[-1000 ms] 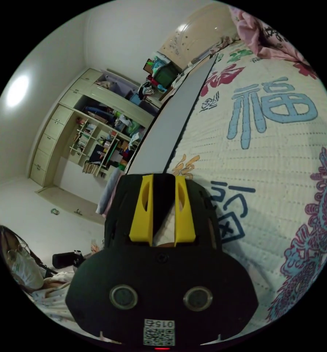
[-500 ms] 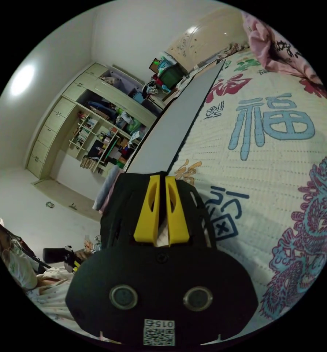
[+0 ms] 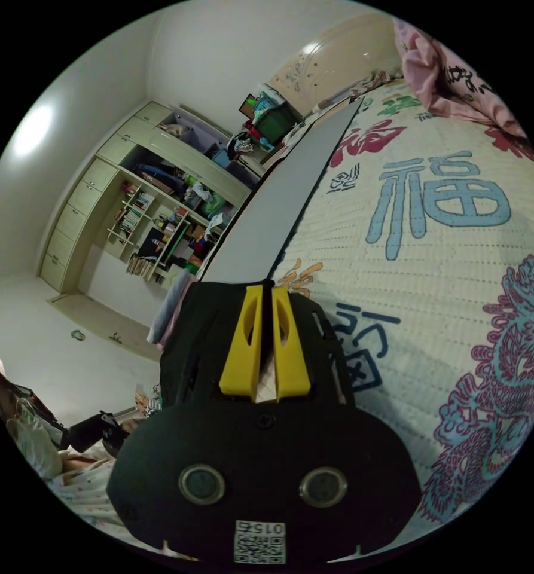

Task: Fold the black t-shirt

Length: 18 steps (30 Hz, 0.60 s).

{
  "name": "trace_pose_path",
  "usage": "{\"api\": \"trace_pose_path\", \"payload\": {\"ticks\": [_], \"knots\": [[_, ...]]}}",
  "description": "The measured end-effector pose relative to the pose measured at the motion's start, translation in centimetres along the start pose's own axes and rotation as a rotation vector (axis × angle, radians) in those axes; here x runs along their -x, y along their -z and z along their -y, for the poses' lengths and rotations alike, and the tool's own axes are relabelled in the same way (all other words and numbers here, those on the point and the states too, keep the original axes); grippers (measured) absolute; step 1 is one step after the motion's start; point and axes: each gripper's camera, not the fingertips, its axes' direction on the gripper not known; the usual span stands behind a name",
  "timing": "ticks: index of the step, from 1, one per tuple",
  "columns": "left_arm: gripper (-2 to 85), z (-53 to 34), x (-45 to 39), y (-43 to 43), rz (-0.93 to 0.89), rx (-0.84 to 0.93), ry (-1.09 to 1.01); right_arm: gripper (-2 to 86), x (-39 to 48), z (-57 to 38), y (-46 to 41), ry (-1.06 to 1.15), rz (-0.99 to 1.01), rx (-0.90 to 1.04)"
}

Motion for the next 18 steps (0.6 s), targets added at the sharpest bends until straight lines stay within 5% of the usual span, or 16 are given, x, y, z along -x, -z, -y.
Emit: {"api": "trace_pose_path", "payload": {"ticks": [13, 18], "knots": [[11.0, 6.5, -0.4, -9.5, -0.128, 0.043, 0.021, 1.0, 1.6, -7.8, 0.7, -0.013, 0.042, 0.008], [2.4, 7.1, -0.7, -13.4, -0.14, 0.0, 0.091, 0.9, 2.9, -11.1, 0.7, -0.012, 0.052, 0.004]]}}
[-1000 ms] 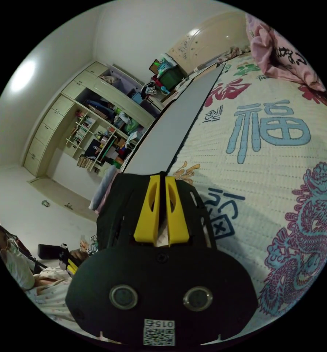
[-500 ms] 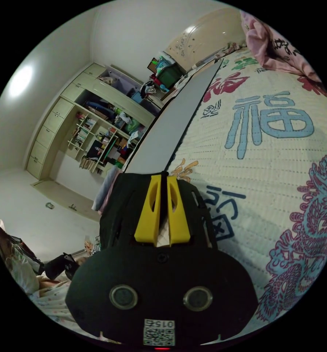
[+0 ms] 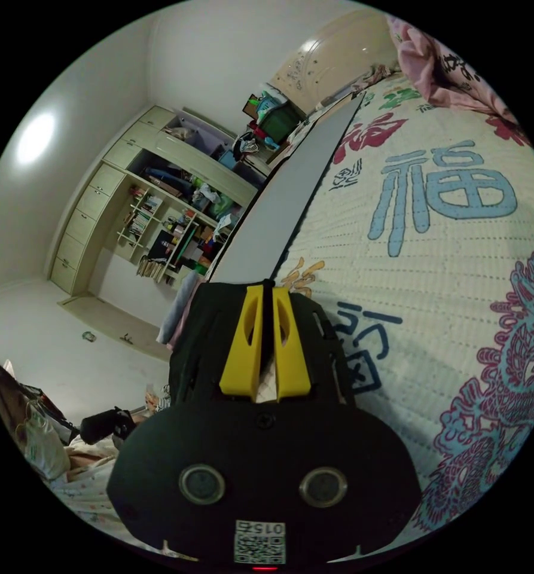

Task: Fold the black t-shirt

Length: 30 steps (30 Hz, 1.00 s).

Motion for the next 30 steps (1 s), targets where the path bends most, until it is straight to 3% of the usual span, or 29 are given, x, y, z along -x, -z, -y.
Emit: {"api": "trace_pose_path", "payload": {"ticks": [6, 11, 18, 24, 30], "knots": [[0.3, -1.5, -0.7, 0.6, -0.073, -0.275, 0.023, 0.6, 3.8, -4.2, 1.2, 0.053, -0.046, -0.023], [0.1, -4.9, -3.0, 1.6, -0.067, -0.564, 0.0, 0.7, 9.9, -8.5, 5.6, 0.115, -0.057, -0.154], [-0.1, -17.0, -6.5, 0.5, 0.115, -0.9, 0.139, 0.7, 25.5, -12.4, 5.3, 0.37, -0.199, -0.213], [-0.2, -29.6, -9.4, -3.2, 0.295, -1.096, 0.469, 0.7, 42.5, -7.4, -10.2, 0.644, -0.177, 0.001], [-0.1, -39.1, -10.6, -10.1, 0.475, -1.14, 0.911, 1.1, 52.2, -5.5, -38.2, 0.657, -0.238, 0.354]]}}
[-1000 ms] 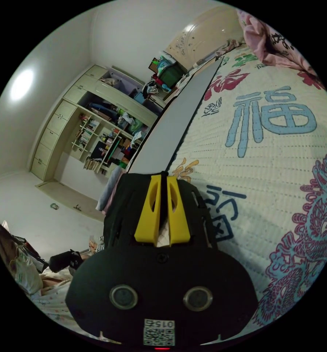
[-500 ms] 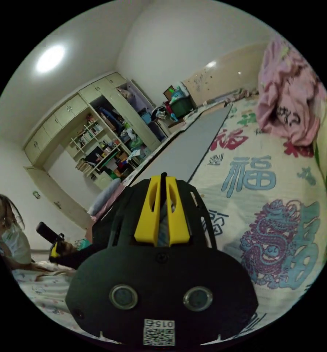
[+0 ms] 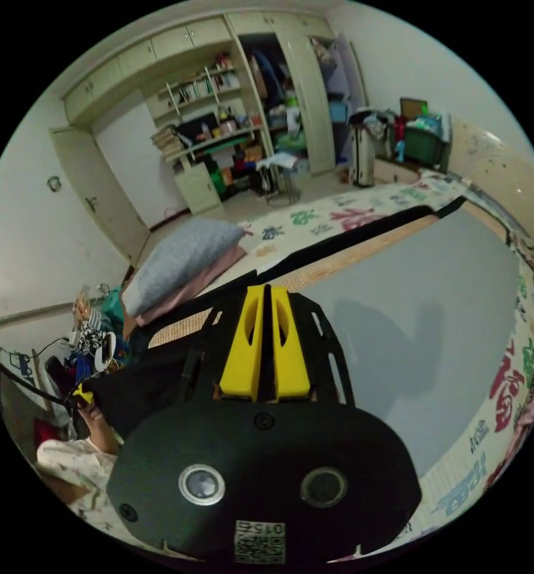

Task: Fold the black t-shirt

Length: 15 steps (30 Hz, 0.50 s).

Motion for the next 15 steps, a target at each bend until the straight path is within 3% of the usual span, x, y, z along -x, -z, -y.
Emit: {"api": "trace_pose_path", "payload": {"ticks": [3, 5, 15], "knots": [[-0.1, -4.1, 3.7, -0.1, 0.152, 0.028, 0.139, 2.0, 3.1, 4.7, -10.2, -0.045, -0.024, 0.175], [0.0, -6.3, 5.5, -0.8, 0.154, 0.07, 0.227, 3.6, 4.7, 6.7, -15.0, -0.101, -0.07, 0.257], [6.5, -12.8, 1.3, -2.0, 0.233, 0.1, 0.177, 7.6, 9.7, 6.0, -7.9, 0.155, 0.068, 0.071]]}}
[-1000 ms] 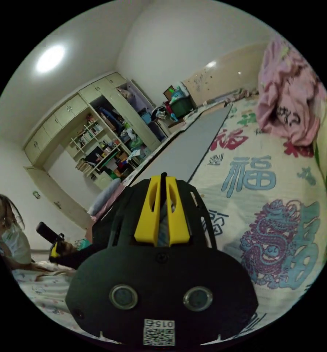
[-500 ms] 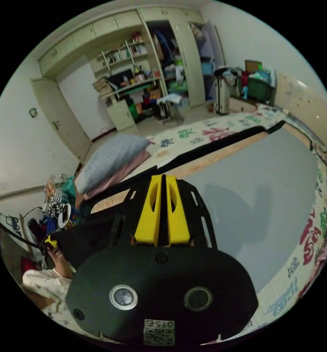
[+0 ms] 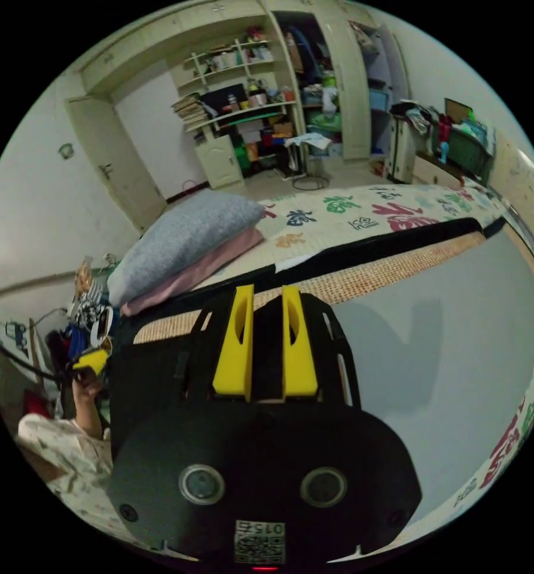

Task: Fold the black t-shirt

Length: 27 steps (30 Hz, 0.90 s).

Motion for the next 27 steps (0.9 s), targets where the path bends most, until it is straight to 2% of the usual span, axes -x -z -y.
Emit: {"api": "trace_pose_path", "payload": {"ticks": [4, 6, 7, 13, 16, 18, 20, 24, 27], "knots": [[7.7, -1.1, -0.4, -2.3, -0.049, 0.016, 0.017, 5.8, 2.0, 0.5, -2.4, 0.062, 0.03, 0.116], [1.2, -1.7, -0.8, -4.7, -0.094, 0.083, 0.009, 5.3, 3.2, 1.5, -4.2, 0.066, -0.002, 0.155], [0.8, -1.9, -1.0, -5.0, -0.1, 0.092, 0.021, 4.9, 4.1, 2.3, -5.3, 0.073, -0.024, 0.174], [-0.4, -4.4, -3.5, -2.7, 0.006, -0.032, 0.011, 0.1, 6.7, 6.5, -8.3, 0.02, -0.163, 0.202], [2.3, -5.0, -4.5, -3.7, -0.025, 0.018, 0.002, 3.2, 7.2, 7.1, -7.5, 0.015, -0.147, 0.167], [7.7, -5.7, -5.4, -5.4, -0.056, 0.06, -0.012, 8.7, 7.0, 7.0, -6.3, 0.01, -0.12, 0.136], [9.5, -6.1, -5.9, -6.5, -0.033, 0.069, -0.008, 14.6, 5.7, 7.2, -5.3, -0.038, -0.116, 0.132], [8.8, -6.4, -7.8, -9.8, -0.078, 0.147, -0.044, 15.0, 3.7, 7.8, -5.7, -0.084, -0.086, 0.189], [3.8, -6.5, -9.2, -10.8, -0.01, 0.171, -0.067, 10.5, 3.0, 8.5, -6.0, -0.067, 0.029, 0.216]]}}
